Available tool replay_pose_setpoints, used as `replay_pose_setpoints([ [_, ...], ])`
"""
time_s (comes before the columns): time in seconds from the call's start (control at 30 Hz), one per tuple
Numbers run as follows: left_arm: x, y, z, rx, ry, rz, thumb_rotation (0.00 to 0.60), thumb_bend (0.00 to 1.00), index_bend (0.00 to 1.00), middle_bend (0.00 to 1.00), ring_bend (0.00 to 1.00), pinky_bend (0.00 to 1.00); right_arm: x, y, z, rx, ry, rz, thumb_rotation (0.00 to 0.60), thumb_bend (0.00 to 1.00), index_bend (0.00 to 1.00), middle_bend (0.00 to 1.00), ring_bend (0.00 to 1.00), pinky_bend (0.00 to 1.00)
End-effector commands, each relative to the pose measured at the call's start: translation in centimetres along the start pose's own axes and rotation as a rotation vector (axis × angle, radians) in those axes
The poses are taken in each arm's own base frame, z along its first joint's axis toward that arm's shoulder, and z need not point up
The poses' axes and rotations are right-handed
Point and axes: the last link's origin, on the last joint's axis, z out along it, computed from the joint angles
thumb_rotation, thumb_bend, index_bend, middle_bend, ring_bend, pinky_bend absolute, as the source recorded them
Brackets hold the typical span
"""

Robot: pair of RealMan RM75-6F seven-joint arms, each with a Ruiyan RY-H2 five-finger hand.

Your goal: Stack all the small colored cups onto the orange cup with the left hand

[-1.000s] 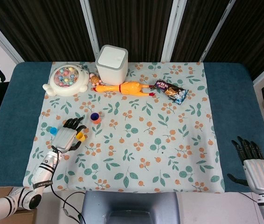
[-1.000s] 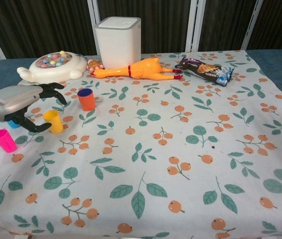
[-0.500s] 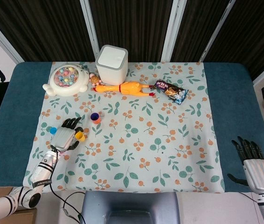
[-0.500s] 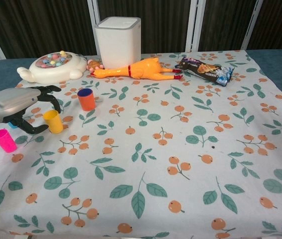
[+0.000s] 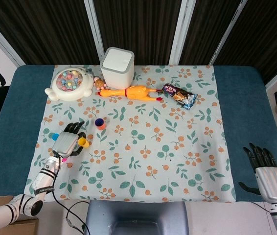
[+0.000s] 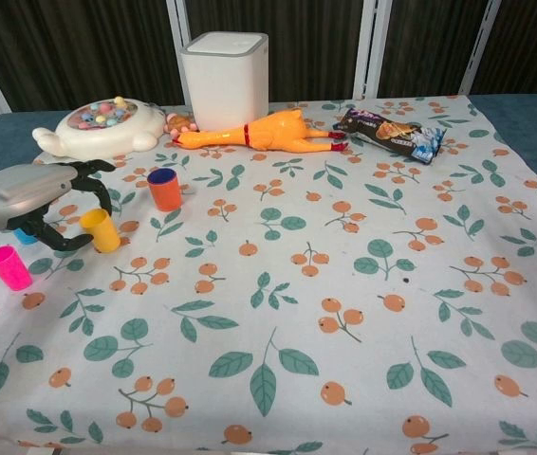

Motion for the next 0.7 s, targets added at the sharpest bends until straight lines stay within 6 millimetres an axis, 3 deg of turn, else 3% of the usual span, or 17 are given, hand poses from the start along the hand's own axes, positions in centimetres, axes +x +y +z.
replay_pose_setpoints([
  [0.03, 0.3, 0.0, 0.1, -0.003, 0.013, -0.006, 0.6, 0.36, 0.47, 0.0, 0.0, 0.1, 0.0, 0.0, 0.0, 0.0, -0.002, -0.001, 0.6, 0.22, 0.0, 0.0, 0.0, 0.0],
  [0.23, 3.2, 1.2, 1.3, -0.032, 0.114, -0.039, 0.6, 0.36, 0.5, 0.02, 0.0, 0.11, -0.1, 0.0, 0.0, -0.001, -0.004, 0.0, 0.6, 0.22, 0.0, 0.0, 0.0, 0.0],
  [0.43, 6.7, 3.2, 3.9, -0.051, 0.184, -0.052, 0.6, 0.36, 0.5, 0.03, 0.0, 0.12, 0.0, 0.1, 0.0, -0.003, -0.003, 0.001, 0.6, 0.22, 0.0, 0.0, 0.0, 0.0],
  [0.57, 7.6, 3.8, 5.5, -0.032, 0.177, -0.046, 0.6, 0.36, 0.5, 0.03, 0.0, 0.12, 0.1, 0.4, 0.0, -0.012, 0.001, 0.004, 0.6, 0.22, 0.0, 0.0, 0.0, 0.0],
  [0.7, 7.3, 3.6, 6.3, -0.007, 0.15, -0.045, 0.6, 0.36, 0.5, 0.03, 0.0, 0.11, 0.3, 0.6, 0.0, -0.02, 0.008, 0.006, 0.6, 0.22, 0.0, 0.0, 0.0, 0.0],
])
